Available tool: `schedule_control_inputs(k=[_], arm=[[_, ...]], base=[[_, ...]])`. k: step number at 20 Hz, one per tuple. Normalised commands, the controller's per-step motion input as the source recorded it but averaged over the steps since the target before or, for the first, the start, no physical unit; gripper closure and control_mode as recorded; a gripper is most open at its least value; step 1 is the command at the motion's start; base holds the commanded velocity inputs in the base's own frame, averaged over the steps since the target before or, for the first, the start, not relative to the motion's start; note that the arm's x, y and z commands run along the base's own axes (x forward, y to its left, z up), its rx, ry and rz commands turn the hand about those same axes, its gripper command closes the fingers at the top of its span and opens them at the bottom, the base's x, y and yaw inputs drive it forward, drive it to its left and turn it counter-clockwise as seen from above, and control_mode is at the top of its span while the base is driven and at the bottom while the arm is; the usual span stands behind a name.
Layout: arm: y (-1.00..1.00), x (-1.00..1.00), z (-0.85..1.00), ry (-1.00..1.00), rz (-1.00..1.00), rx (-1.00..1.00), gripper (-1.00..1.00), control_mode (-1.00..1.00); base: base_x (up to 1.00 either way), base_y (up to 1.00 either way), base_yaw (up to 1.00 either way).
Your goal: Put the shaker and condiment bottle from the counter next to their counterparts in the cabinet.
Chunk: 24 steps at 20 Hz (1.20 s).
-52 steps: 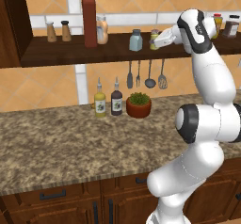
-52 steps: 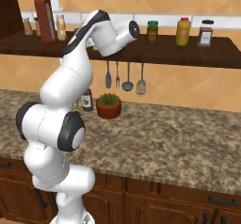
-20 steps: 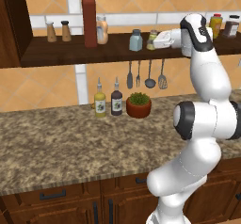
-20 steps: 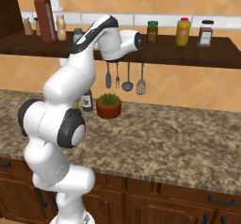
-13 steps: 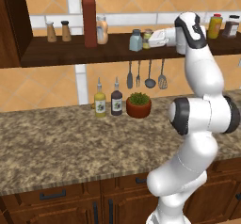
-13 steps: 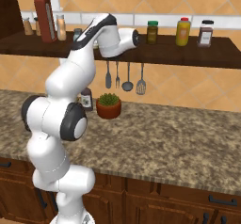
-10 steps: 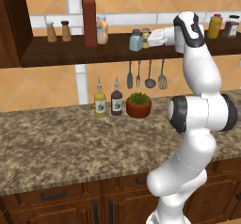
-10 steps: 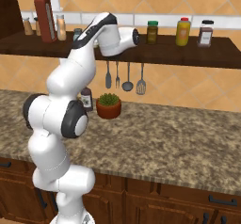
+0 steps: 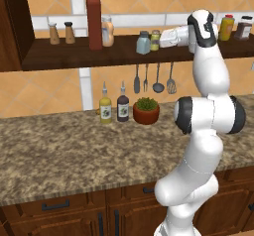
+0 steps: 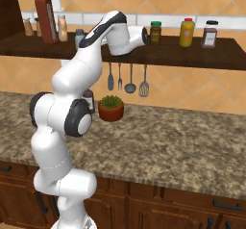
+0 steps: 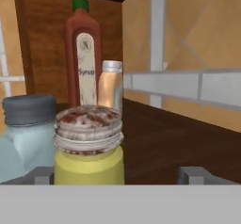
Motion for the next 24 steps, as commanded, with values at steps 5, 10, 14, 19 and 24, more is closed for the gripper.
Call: schedule_control_inputs(k=[5, 10, 14, 19, 24], arm=[[-0.64, -0.18, 0.0, -0.01, 0.0, 0.0, -1.0, -1.0], [-0.58, -0.54, 0.0, -0.04, 0.0, 0.0, -1.0, -1.0], [-0.07, -0.88, 0.0, -0.07, -0.02, 0.0, -1.0, -1.0], [-0.01, -1.0, 0.12, 0.01, -0.32, 0.0, -1.0, -1.0], [0.0, -0.69, 0.11, 0.14, -0.67, 0.0, -1.0, -1.0]], base=[[0.0, 0.0, 0.0], [0.0, 0.0, 0.0], [0.0, 0.0, 0.0], [0.0, 0.0, 0.0], [0.0, 0.0, 0.0]])
